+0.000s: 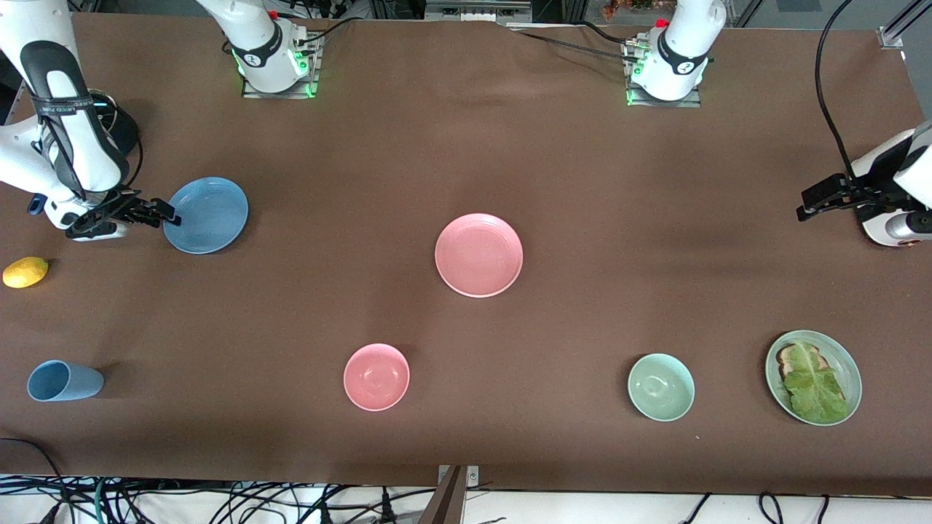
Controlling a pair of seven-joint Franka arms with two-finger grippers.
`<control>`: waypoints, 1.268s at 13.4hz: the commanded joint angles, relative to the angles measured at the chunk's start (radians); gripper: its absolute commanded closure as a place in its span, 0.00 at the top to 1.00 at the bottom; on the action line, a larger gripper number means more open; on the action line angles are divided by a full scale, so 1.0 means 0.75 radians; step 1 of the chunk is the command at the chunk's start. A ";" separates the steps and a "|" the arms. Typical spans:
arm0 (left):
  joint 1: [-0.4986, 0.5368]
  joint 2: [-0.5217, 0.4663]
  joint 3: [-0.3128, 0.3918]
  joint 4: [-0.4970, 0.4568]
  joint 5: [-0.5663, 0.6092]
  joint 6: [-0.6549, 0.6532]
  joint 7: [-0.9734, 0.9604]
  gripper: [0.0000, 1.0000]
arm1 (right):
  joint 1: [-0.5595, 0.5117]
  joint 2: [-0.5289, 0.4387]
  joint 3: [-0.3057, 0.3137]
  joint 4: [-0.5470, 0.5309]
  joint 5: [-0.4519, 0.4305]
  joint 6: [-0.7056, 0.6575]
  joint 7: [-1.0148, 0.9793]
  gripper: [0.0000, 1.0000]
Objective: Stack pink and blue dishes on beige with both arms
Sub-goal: 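Grasp the blue plate rim with the right gripper and lift it, then carry the blue plate with the right gripper onto the pink plate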
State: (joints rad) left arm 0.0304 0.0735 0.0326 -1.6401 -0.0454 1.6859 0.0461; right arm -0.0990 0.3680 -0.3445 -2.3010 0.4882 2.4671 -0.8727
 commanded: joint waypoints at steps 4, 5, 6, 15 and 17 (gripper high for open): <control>0.000 0.013 -0.048 0.008 0.014 -0.025 -0.049 1.00 | -0.019 -0.002 0.009 0.018 0.036 -0.029 -0.049 0.00; 0.000 0.010 -0.048 0.008 0.014 -0.029 -0.049 1.00 | -0.019 -0.004 0.009 0.031 0.036 -0.074 -0.049 0.00; 0.000 0.012 -0.048 0.015 0.016 -0.033 -0.049 1.00 | -0.019 -0.008 0.009 0.065 0.036 -0.135 -0.049 0.00; -0.002 0.039 -0.046 0.096 0.026 -0.115 -0.049 1.00 | 0.064 -0.080 0.018 0.458 -0.017 -0.685 0.259 0.00; -0.004 0.041 -0.046 0.096 0.026 -0.115 -0.051 1.00 | 0.117 -0.078 0.022 0.558 -0.050 -0.783 0.435 0.00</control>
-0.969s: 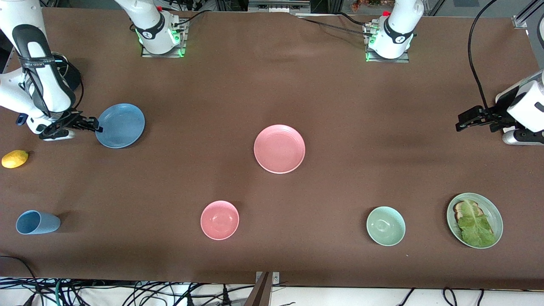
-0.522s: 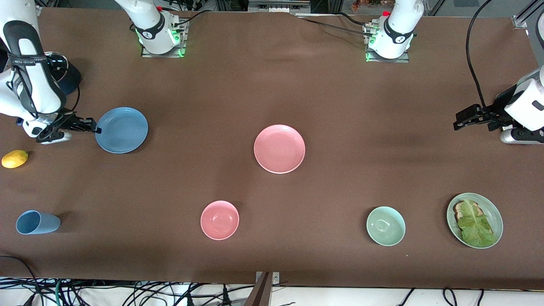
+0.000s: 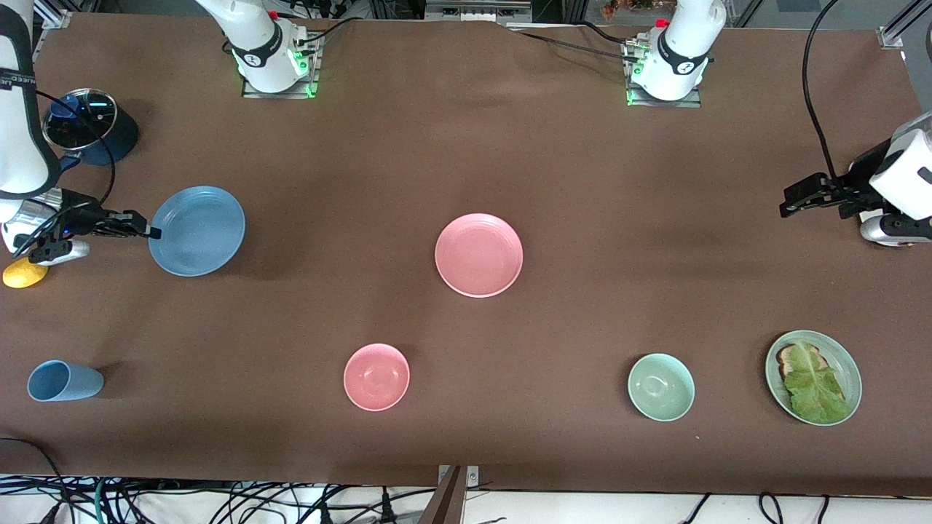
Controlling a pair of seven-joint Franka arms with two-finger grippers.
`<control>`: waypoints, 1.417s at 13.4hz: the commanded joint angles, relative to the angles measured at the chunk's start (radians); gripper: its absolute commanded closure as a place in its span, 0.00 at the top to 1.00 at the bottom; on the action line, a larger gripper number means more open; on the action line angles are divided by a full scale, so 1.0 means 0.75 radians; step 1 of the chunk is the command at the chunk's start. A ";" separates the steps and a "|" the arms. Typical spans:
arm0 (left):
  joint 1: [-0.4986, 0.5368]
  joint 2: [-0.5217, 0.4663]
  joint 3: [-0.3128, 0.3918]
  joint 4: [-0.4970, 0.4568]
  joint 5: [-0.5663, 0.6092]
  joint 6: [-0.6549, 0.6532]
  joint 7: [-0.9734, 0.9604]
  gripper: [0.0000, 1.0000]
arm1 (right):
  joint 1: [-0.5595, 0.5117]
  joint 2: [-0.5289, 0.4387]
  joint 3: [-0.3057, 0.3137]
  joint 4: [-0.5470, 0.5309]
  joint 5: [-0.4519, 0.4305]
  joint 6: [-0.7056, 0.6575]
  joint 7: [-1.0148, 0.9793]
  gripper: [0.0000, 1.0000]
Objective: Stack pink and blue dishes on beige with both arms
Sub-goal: 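Carry the blue plate with the right gripper onto the pink plate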
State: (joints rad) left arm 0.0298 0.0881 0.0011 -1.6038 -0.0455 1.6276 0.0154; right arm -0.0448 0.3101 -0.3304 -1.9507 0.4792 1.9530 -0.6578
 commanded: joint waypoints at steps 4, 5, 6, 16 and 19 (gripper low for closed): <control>-0.003 0.024 -0.002 0.048 0.034 -0.037 -0.010 1.00 | 0.264 -0.031 0.005 0.193 -0.038 -0.207 0.536 0.00; -0.003 0.024 -0.001 0.048 0.034 -0.037 -0.008 1.00 | 0.321 -0.041 0.003 0.198 -0.038 -0.207 0.627 0.00; -0.003 0.024 -0.001 0.048 0.034 -0.037 -0.008 1.00 | 0.378 -0.051 0.005 0.204 -0.038 -0.207 0.739 0.00; 0.001 0.032 -0.001 0.048 0.034 -0.037 -0.006 1.00 | 1.000 -0.006 0.015 0.208 -0.029 0.128 1.347 0.00; 0.003 0.032 -0.001 0.048 0.034 -0.035 -0.004 1.00 | 1.105 0.069 0.015 0.204 -0.027 0.239 1.388 0.00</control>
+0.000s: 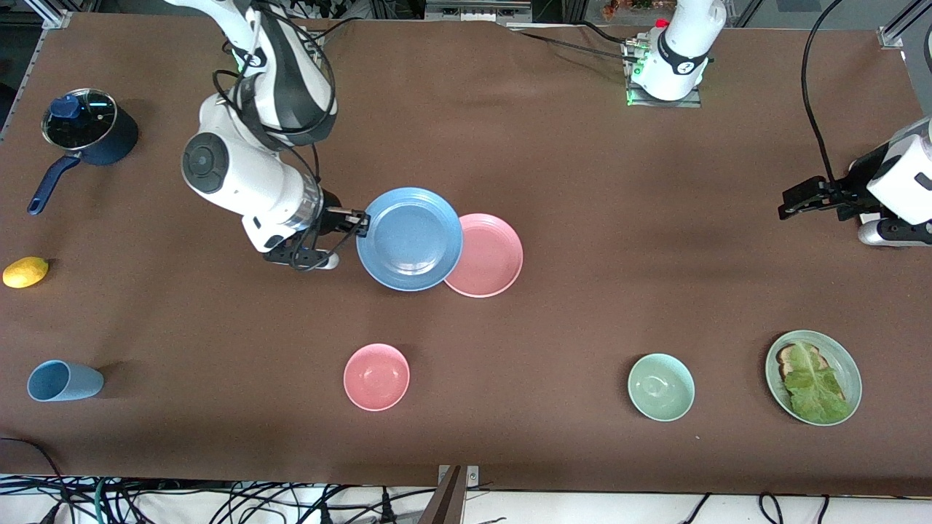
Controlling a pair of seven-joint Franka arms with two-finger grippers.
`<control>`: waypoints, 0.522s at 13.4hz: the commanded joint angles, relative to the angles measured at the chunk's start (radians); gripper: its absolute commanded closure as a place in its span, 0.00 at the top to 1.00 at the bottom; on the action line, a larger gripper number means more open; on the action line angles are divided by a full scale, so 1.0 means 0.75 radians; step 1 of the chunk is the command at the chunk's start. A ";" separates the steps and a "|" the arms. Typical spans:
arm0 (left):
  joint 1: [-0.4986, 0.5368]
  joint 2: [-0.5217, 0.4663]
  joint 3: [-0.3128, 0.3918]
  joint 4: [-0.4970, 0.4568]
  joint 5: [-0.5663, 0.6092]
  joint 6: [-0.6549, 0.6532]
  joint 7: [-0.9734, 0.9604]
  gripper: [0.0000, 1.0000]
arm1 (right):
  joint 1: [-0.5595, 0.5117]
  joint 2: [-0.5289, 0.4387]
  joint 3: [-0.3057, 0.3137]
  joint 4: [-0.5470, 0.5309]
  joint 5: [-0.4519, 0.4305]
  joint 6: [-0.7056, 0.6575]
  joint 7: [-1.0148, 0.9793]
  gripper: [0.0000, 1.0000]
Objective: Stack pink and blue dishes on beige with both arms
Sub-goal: 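Carry the blue plate with the right gripper onto the pink plate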
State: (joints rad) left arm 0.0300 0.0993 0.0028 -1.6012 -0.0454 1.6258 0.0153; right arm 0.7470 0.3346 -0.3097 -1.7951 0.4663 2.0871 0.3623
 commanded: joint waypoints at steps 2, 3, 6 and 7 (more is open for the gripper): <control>0.003 0.017 -0.004 0.045 0.034 -0.033 -0.002 1.00 | 0.120 0.094 -0.012 0.000 0.002 0.148 0.024 0.00; 0.005 0.017 -0.004 0.045 0.032 -0.035 -0.002 1.00 | 0.147 0.122 -0.006 0.000 0.004 0.185 0.024 0.00; 0.007 0.017 -0.006 0.041 0.034 -0.035 -0.002 1.00 | 0.207 0.198 0.004 0.002 0.008 0.262 0.018 0.00; 0.005 0.017 -0.006 0.039 0.032 -0.037 -0.002 1.00 | 0.215 0.216 0.018 0.000 0.008 0.299 0.020 0.00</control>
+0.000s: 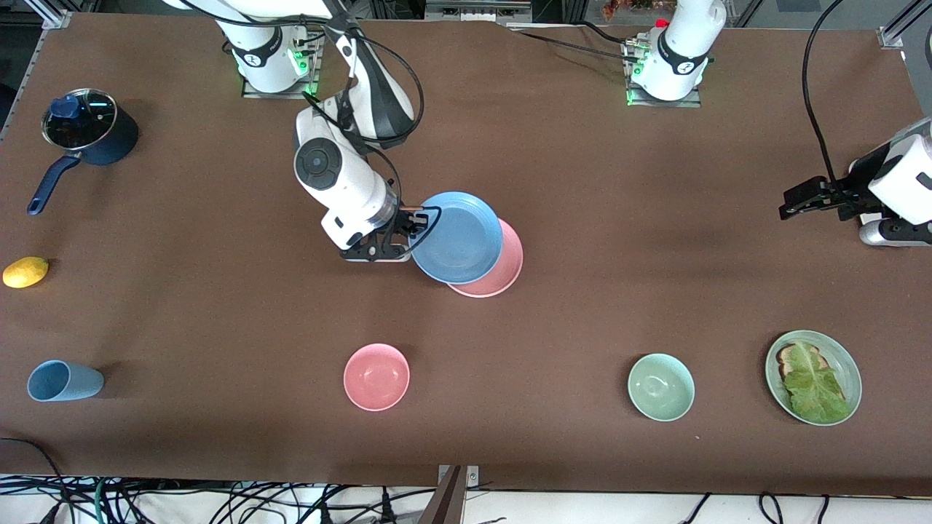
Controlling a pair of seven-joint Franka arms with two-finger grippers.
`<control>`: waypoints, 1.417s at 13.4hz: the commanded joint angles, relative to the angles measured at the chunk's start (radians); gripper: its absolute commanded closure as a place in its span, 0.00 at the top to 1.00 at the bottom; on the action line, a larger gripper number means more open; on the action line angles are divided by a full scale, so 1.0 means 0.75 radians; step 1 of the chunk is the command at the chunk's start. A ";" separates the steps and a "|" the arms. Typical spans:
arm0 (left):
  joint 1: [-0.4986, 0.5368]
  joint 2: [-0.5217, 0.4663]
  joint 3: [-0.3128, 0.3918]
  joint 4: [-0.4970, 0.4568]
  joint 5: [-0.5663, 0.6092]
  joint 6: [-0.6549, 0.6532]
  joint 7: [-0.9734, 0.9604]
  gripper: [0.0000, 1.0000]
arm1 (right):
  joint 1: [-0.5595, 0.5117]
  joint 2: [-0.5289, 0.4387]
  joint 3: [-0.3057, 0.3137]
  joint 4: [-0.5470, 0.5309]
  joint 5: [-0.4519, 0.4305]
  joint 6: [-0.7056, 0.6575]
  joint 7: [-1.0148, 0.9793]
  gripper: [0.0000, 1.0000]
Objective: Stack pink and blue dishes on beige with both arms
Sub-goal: 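Carry the blue plate with the right gripper onto the pink plate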
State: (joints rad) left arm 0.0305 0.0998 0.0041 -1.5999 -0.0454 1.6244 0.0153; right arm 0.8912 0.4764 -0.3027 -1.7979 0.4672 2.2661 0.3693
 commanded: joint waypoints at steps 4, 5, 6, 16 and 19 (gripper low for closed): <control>0.004 0.016 -0.007 0.037 0.034 -0.069 0.002 1.00 | 0.022 0.117 0.080 0.004 0.007 0.228 0.019 0.00; 0.004 0.016 -0.007 0.037 0.032 -0.069 0.002 1.00 | 0.025 0.132 0.083 0.004 0.007 0.249 0.017 0.00; 0.004 0.016 -0.007 0.037 0.034 -0.069 0.002 1.00 | 0.025 0.144 0.093 0.004 0.007 0.273 0.015 0.00; 0.004 0.016 -0.007 0.037 0.034 -0.069 0.004 1.00 | 0.006 0.160 0.103 0.031 0.007 0.302 0.001 0.00; 0.004 0.016 -0.007 0.037 0.034 -0.069 0.004 1.00 | 0.000 0.167 0.103 0.039 0.005 0.302 0.001 0.00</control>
State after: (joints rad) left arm 0.0305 0.1008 0.0039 -1.5999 -0.0454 1.5928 0.0154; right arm 0.9027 0.5965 -0.2327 -1.7890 0.4673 2.4907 0.3742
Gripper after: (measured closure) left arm 0.000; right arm 0.952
